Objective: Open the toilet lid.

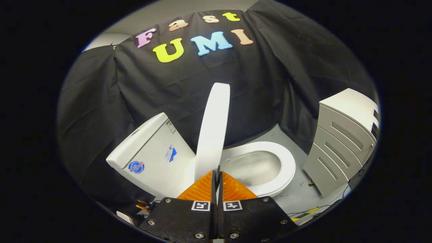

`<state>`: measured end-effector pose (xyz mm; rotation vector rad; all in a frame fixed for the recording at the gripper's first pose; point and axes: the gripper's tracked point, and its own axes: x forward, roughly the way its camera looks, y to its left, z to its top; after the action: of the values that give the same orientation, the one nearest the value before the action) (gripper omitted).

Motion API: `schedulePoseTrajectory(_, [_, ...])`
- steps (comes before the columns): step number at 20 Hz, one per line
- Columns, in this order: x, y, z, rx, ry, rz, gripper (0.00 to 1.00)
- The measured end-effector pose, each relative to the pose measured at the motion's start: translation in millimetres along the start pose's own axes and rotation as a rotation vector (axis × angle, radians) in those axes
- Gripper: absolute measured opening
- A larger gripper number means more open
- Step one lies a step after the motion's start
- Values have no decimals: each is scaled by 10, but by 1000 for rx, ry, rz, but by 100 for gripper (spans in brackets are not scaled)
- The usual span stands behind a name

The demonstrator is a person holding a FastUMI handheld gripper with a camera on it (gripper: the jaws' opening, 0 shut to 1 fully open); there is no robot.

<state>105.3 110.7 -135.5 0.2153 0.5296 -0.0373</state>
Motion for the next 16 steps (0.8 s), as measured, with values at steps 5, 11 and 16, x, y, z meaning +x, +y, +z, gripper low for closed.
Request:
schedulePoseTrajectory(5, [-33, 187, 18, -59, -32, -6, 0])
schedulePoseTrajectory(11, [-51, 440, 33, -113, -53, 5, 0])
schedulePoseTrajectory(16, [-54, 664, 65, -165, -70, 17, 0])
